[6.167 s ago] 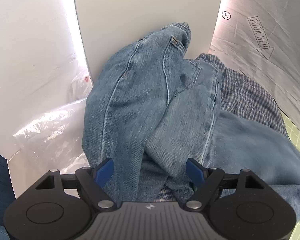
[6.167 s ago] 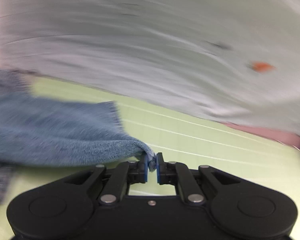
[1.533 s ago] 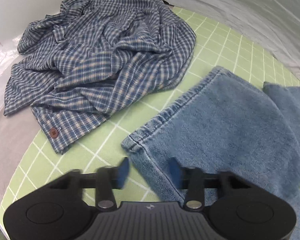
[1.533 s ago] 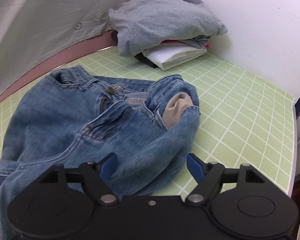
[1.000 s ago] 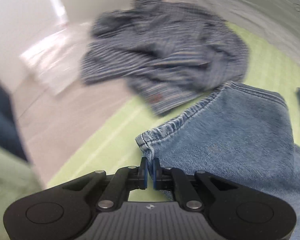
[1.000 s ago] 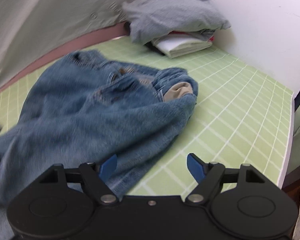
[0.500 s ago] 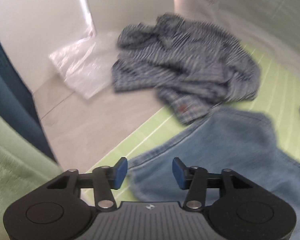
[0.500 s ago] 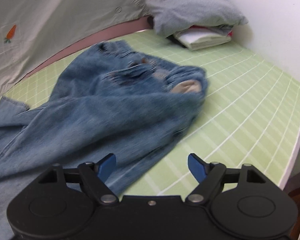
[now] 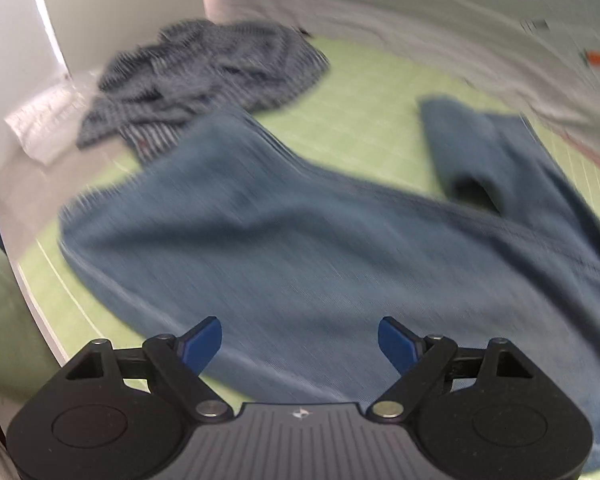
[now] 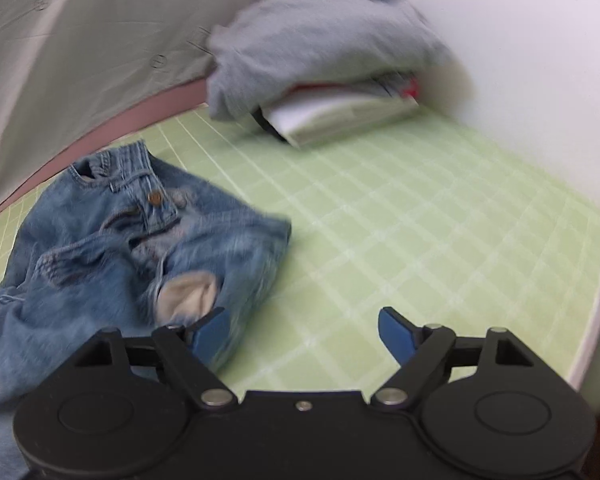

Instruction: Fold clothes

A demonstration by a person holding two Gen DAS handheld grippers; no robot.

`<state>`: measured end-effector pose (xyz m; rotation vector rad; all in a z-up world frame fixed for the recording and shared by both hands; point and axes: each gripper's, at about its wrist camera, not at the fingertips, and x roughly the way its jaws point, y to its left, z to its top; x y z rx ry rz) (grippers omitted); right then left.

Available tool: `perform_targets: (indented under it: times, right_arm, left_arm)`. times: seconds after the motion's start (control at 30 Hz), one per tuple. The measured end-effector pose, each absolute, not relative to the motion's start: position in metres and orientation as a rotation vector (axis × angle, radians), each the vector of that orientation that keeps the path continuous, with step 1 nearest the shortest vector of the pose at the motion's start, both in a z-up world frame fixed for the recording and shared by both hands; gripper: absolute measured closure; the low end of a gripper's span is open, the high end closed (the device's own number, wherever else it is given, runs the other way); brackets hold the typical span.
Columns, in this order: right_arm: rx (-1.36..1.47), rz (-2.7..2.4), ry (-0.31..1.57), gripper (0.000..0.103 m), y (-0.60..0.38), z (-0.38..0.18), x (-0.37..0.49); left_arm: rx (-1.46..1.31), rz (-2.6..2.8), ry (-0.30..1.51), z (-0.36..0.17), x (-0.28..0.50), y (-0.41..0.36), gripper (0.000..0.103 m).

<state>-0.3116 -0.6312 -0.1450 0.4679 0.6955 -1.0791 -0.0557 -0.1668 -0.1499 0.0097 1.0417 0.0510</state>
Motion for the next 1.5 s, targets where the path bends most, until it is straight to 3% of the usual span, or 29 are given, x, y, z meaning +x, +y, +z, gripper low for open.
perform_targets:
  times: [0.23, 0.53, 0.77, 0.87, 0.93, 1.0, 1.13, 1.27, 1.33, 1.47, 1.5]
  right_arm:
    - [0.337, -0.918, 0.677, 0.023, -0.677, -0.131, -0.276]
    - [0.300, -0.623, 0.789, 0.027, -0.682, -0.167, -0.207]
    - [0.262, -0.540, 0.863, 0.026, -0.666, -0.189, -0.224]
    - [0.275, -0.532, 0.841, 0.040, -0.664, -0.187, -0.232]
    - [0.255, -0.538, 0.834, 0.068, -0.663, -0.184, -0.231]
    - [0.192, -0.559, 0.824, 0.079, -0.660, -0.178, -0.228]
    - [0.217, -0.690, 0.667, 0.083, -0.677, -0.142, -0.239]
    - [0.282, -0.722, 0.544, 0.081, -0.701, -0.114, -0.237]
    - [0.273, -0.678, 0.579, 0.052, -0.704, -0.120, -0.224]
    - [0.329, -0.736, 0.659, 0.036, -0.703, -0.138, -0.228]
    - [0.387, -0.778, 0.642, 0.027, -0.703, -0.141, -0.239]
  left_arm:
    - [0.045, 0.042, 1.122, -0.170, -0.065, -0.219, 0.015]
    - [0.083, 0.052, 1.201, -0.187, -0.053, -0.259, 0.013]
    - [0.114, 0.064, 1.227, -0.192, -0.049, -0.263, 0.001]
    - [0.110, 0.059, 1.240, -0.193, -0.045, -0.261, 0.000]
    - [0.105, 0.051, 1.242, -0.194, -0.044, -0.260, 0.000]
    - [0.098, 0.042, 1.243, -0.195, -0.044, -0.260, 0.000]
    - [0.062, 0.034, 1.249, -0.197, -0.044, -0.256, 0.000]
    - [0.054, 0.029, 1.244, -0.198, -0.045, -0.256, 0.000]
    - [0.055, 0.026, 1.243, -0.199, -0.044, -0.256, 0.000]
    - [0.056, 0.022, 1.235, -0.200, -0.045, -0.257, 0.000]
    - [0.055, 0.025, 1.231, -0.200, -0.046, -0.257, 0.000]
